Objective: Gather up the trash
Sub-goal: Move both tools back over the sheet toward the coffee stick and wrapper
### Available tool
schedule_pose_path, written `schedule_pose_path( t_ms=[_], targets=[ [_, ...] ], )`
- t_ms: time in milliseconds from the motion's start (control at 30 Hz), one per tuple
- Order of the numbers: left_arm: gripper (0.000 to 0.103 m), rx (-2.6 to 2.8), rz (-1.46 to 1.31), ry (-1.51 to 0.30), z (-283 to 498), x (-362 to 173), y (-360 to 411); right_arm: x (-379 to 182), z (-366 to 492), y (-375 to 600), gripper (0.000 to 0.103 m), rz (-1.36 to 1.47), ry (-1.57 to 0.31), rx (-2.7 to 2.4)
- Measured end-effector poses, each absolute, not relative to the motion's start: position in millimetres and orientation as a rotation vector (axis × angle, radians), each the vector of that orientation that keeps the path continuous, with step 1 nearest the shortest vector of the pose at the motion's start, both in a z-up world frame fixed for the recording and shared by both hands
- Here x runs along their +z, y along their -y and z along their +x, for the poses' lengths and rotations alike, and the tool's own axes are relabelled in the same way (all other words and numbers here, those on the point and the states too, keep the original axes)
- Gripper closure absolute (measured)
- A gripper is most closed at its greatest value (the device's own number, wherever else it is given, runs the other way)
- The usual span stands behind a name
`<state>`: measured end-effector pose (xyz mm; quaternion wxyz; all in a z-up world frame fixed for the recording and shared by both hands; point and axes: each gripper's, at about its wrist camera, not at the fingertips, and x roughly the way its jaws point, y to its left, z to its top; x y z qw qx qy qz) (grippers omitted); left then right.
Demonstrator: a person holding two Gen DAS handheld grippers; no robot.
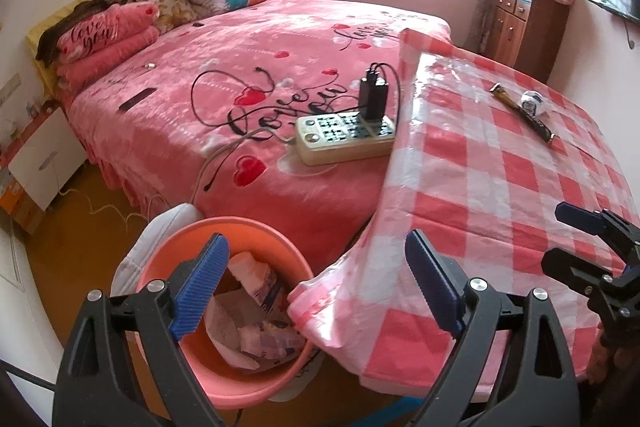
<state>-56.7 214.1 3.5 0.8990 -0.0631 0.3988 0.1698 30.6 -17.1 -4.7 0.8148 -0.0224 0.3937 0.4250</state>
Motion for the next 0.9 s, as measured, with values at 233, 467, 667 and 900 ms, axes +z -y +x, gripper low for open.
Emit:
schedule_pose_path(
  t_ms=[233, 467, 667, 900],
  targets=[
    [0.013, 0.322, -0.078, -0.818, -42.9, 15.0, -189.6, -8.8, 44.3, 42.6, 0.009, 0.013, -0.848, 0.864],
    [0.013, 0.287, -0.024, -0.815, -27.6, 22.4, -164.1, -9.8, 57.5, 69.2, 0.009, 0.061, -0.843, 0.823],
    [0.013, 0.247, 0.01, -0.798, -11.1, 33.1, -141.6, -8.7, 69.2, 95.3, 0.009, 0.092, -0.829, 0.779],
    [0.013, 0.17, 0.049, -0.766, 19.5, 48.9, -101.6, -3.2, 89.0, 138.8, 0.009, 0.147, -0.813, 0.699]
  ],
)
